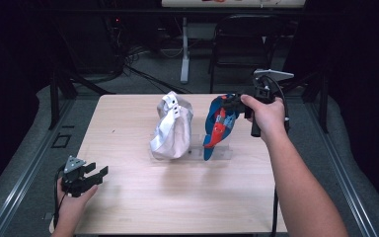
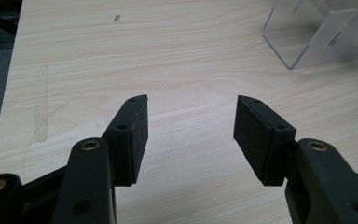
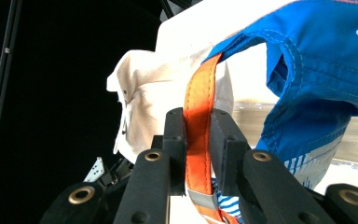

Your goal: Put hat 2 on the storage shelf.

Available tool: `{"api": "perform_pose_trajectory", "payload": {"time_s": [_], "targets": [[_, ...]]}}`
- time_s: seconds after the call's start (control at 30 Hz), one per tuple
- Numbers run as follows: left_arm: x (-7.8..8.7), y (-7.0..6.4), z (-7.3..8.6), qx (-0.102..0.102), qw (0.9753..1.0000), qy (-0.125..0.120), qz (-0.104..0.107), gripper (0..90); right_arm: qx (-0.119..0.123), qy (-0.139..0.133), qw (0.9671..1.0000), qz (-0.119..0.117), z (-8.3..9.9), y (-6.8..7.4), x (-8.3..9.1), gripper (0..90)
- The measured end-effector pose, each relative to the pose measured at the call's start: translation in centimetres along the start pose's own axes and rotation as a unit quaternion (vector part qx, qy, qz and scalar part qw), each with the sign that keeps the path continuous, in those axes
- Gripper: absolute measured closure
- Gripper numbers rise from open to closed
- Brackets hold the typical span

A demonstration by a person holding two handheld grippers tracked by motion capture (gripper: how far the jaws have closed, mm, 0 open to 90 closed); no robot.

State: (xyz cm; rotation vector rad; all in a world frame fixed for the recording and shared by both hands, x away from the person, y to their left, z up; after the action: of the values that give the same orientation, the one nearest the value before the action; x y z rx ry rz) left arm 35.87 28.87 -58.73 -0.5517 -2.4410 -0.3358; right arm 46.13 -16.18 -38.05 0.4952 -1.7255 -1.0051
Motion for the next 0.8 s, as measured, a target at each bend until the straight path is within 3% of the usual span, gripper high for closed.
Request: {"api": "perform_pose_trajectory", "payload": {"time_s": [0.8], "targets": [[0.05, -0.07, -0.01, -0.001, 1.0, 0.0, 0.0, 45.3, 0.016, -0.002, 0.9997, 0.021, 0.46, -0.01, 0.69, 74.9]]}}
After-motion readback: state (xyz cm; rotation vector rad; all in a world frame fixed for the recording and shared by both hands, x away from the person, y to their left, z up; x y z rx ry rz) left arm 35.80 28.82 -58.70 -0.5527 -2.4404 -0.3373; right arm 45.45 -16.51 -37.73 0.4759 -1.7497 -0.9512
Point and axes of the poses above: each handheld gripper's, and its own axes: x roughly backward along the jaws, z roughly out of its underside, y roughly to its left, the point moved 7 cm from there along -x, roughly forward along the jaws, and after that the axes turned 14 degrees about -x, right-handed, at the moved point
